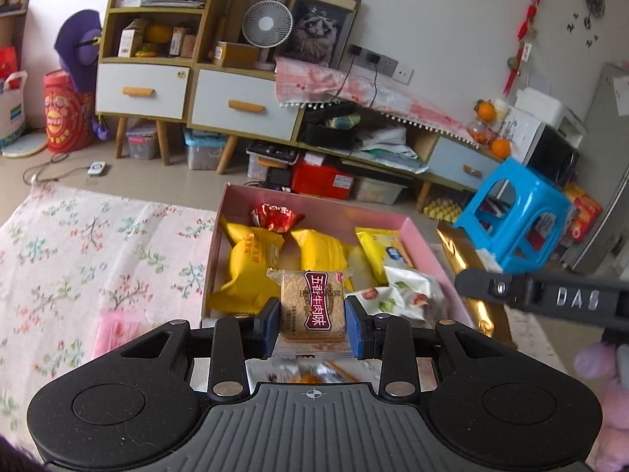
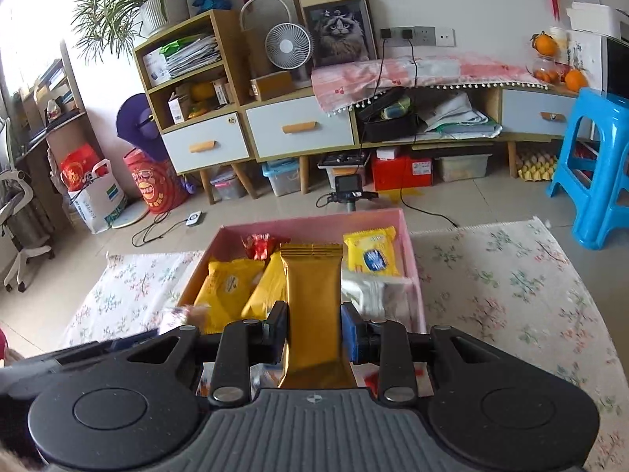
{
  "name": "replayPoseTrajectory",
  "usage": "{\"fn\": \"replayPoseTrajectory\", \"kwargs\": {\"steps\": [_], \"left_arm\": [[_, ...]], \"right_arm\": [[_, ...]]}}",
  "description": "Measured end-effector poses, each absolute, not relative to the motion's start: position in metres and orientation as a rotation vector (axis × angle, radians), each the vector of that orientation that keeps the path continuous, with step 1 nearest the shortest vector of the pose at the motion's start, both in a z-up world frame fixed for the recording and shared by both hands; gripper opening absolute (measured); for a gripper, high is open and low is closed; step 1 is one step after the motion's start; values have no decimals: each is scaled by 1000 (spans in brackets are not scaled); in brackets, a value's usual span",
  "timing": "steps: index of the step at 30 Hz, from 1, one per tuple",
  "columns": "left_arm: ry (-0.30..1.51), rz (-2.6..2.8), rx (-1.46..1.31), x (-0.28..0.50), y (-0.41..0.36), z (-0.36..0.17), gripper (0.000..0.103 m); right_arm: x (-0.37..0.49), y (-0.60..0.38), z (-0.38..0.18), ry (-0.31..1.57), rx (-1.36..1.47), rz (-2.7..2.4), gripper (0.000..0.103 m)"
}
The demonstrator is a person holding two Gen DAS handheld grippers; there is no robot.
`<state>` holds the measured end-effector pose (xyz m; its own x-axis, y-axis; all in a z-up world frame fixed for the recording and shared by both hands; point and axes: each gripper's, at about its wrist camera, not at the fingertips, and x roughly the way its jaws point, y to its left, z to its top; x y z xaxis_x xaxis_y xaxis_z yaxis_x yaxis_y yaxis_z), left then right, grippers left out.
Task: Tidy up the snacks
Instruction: 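Lift both held packets and carry them over the box, then lower both packets into the box and open both grippers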
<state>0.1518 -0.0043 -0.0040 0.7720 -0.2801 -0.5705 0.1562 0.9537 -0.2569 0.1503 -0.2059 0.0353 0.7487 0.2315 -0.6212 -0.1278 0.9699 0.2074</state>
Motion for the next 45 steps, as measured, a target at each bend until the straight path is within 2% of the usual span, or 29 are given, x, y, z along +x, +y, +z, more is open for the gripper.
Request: {"fn": "replayPoseTrajectory", "kwargs": {"steps": [12, 23, 27, 30, 45], "left_arm": [[652, -245, -154, 196, -8, -23, 32], [655, -258, -174, 207, -15, -34, 32], [658, -261, -159, 205, -21, -34, 38], [655, -261, -153, 203, -22, -33, 47], [656, -246, -125, 173, -17, -5, 82]], "right_arm": [[208, -210, 11, 694, 240, 154, 17], [219, -215, -4, 710, 276, 154, 20], [218, -217, -1, 705, 286, 145, 36], [216, -217, 1, 704, 288, 141, 45], [189, -209, 30, 690, 243, 141, 75]]}}
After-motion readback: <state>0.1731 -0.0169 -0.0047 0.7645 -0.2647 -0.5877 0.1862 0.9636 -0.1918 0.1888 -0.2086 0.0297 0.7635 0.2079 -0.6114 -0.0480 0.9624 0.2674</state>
